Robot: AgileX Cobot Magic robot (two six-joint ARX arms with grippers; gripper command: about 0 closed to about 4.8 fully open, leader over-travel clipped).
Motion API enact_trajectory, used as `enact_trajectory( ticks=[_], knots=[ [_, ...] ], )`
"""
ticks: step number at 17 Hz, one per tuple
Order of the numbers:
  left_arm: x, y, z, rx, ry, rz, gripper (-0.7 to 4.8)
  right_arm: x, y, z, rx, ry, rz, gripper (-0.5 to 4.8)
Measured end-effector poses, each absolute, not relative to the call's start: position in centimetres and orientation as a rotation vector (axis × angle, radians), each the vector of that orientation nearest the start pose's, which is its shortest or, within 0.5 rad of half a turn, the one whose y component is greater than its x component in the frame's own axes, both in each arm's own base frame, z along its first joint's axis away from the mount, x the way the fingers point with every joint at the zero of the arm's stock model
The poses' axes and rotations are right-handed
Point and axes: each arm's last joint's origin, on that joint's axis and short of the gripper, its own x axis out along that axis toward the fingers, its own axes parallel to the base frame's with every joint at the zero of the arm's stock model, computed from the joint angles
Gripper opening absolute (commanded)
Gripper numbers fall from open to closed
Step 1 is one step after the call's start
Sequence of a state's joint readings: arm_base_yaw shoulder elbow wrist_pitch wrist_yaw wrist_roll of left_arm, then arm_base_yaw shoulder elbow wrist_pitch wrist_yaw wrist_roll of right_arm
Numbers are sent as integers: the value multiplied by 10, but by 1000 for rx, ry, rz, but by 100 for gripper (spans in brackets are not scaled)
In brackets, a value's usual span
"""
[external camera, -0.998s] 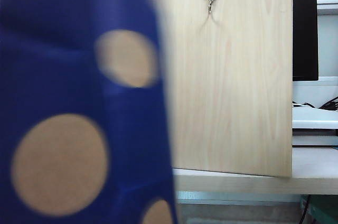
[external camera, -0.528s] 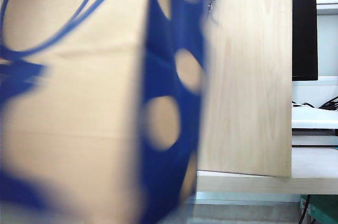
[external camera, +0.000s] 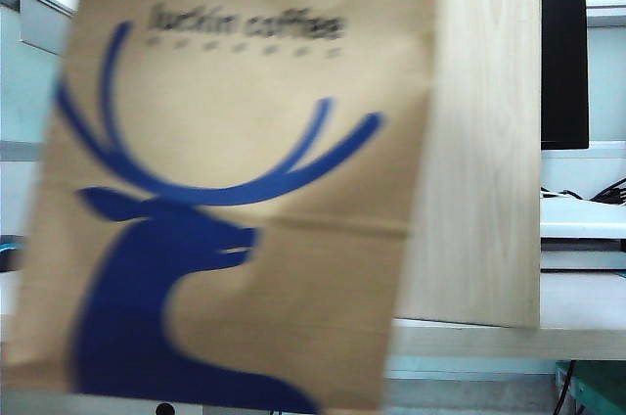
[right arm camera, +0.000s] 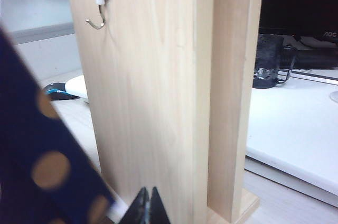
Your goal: Pick up the paper bag and hang it on the hook.
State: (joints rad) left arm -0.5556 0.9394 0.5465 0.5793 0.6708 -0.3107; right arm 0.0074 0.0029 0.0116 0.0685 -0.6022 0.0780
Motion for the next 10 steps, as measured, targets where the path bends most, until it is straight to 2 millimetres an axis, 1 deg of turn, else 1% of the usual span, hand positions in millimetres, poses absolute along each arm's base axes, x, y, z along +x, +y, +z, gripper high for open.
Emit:
enact_trajectory(
  ticks=[1, 2, 5, 7, 10],
  knots=[
    [160, -131, 292, -260, 7, -1285, -6, 92, 17, 173, 53, -51, 611, -1],
    [160, -134, 290, -260, 19, -1297, -6, 92, 17, 173, 53, -51, 611, 0],
    [160, -133, 291, -288, 41, -1293, -6, 92, 17, 173, 52, -51, 607, -1],
    [157, -131, 295, -292, 19, -1301, -6, 92, 16, 173, 52, -51, 605, 0],
    [159, -131, 293, -289, 17, -1248, -6, 92, 17, 173, 52, -51, 605, 0]
  ],
)
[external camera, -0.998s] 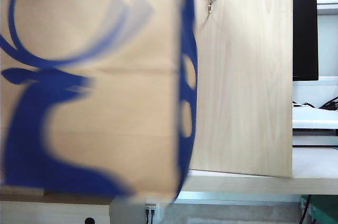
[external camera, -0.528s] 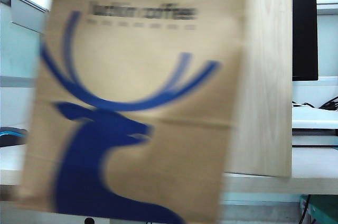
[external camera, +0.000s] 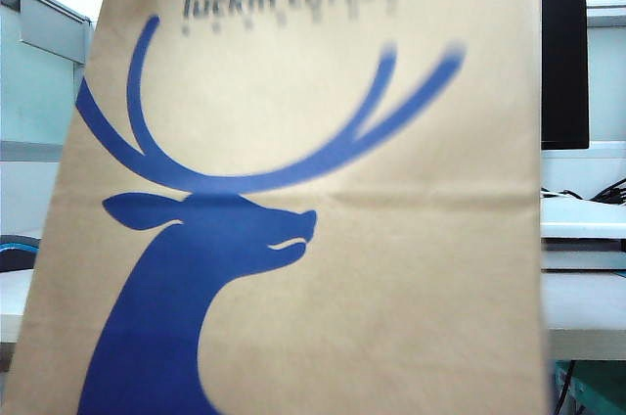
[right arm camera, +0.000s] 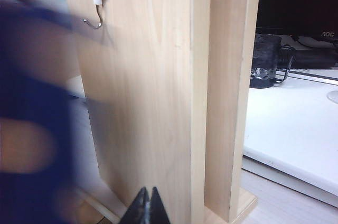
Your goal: Pick up the paper bag and hang it on the hook.
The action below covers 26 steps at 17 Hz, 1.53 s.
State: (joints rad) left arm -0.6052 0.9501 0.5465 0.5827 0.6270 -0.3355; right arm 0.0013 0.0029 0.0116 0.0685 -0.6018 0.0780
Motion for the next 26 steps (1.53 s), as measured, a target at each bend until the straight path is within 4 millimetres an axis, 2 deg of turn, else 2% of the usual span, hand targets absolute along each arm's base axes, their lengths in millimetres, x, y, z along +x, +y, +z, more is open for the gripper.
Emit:
enact_trajectory(
  ticks=[13, 17, 21, 26],
  knots=[
    [166, -136, 269, -228, 210, -1232, -6, 92, 17, 171, 60, -25, 605, -1],
    [180, -145, 245, -196, 325, -1192, -6, 92, 17, 171, 62, -20, 605, -1],
    [188, -150, 229, -193, 393, -1181, -6, 92, 17, 170, 62, -20, 605, -1],
    [189, -151, 226, -174, 395, -1172, -6, 92, 17, 170, 62, -20, 605, -1]
  ],
)
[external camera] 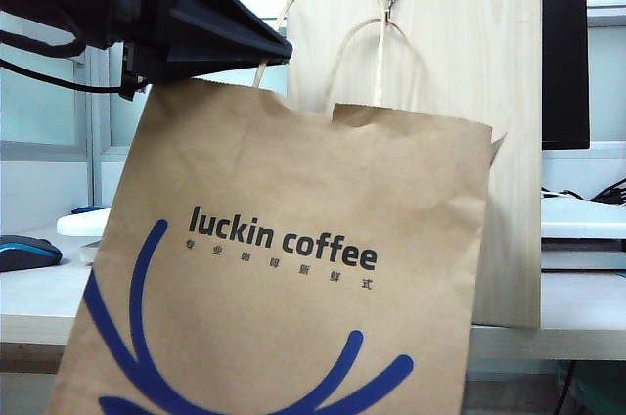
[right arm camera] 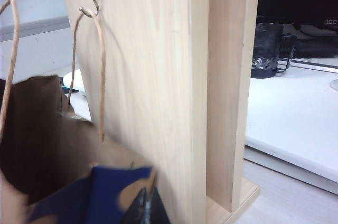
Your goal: Pick up the paper bag and hang it on the hook.
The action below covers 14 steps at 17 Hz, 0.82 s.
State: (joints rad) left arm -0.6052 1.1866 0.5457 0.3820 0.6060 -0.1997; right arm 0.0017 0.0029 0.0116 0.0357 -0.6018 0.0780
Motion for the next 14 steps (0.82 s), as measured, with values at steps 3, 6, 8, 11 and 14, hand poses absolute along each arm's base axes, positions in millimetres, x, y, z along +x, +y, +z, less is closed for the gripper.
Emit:
enact_trajectory(
  ticks=[3, 6, 8, 11, 14],
  knots=[
    [189, -150, 222, -133, 417, -1155, -2, 92, 17, 170, 62, -19, 605, -1],
    [188, -149, 217, -105, 459, -1144, 144, 92, 17, 170, 62, -19, 605, -1],
    [188, -149, 216, -102, 465, -1144, 160, 92, 17, 170, 62, -20, 605, -1],
    [187, -149, 216, -109, 471, -1155, 249, 92, 17, 170, 62, -19, 605, -1],
    [186, -149, 213, -112, 514, -1158, 241, 92, 17, 170, 62, -19, 605, -1]
  ],
)
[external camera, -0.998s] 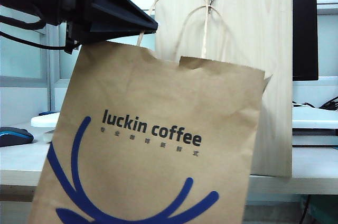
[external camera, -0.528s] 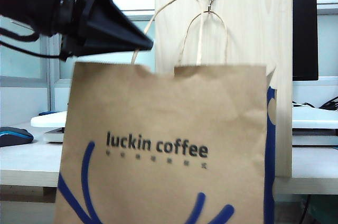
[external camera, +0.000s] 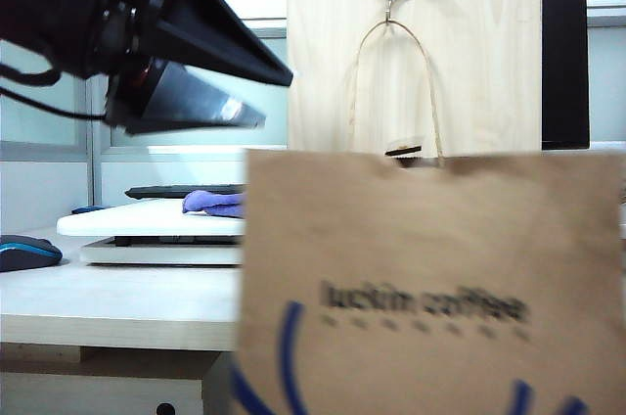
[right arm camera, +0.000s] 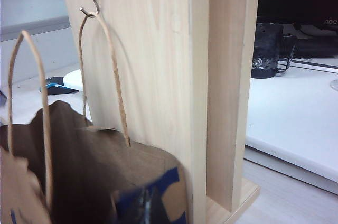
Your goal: Pick up the paper bag and hang it on the hook.
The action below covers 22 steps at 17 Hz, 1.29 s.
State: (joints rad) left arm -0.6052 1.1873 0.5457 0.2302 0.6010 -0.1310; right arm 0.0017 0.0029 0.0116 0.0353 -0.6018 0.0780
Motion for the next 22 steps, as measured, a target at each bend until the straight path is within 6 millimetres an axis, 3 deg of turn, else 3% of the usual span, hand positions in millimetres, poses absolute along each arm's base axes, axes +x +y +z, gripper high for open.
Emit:
enact_trajectory(
  ticks=[1, 3, 4, 6, 11, 13, 18, 22],
  knots=[
    [185, -148, 211, -112, 535, -1155, 224, 92, 17, 170, 62, -20, 605, -1],
    [184, -147, 209, -111, 568, -1150, 32, 92, 17, 170, 62, -20, 605, 0],
    [184, -147, 210, -111, 564, -1150, -3, 92, 17, 170, 62, -19, 605, 0],
    [181, -144, 218, -101, 520, -1141, -5, 92, 17, 170, 62, -20, 605, 0],
    [173, -128, 242, -4, 348, -819, -5, 92, 17, 170, 62, -19, 605, 0],
    [165, -122, 254, 19, 274, -799, -5, 92, 17, 170, 62, -19, 605, 0],
    [132, -92, 285, 48, 105, -620, -5, 92, 17, 170, 62, -20, 605, 0],
    [97, -67, 289, -4, 54, -619, -4, 92, 17, 170, 62, -20, 605, 0]
  ],
)
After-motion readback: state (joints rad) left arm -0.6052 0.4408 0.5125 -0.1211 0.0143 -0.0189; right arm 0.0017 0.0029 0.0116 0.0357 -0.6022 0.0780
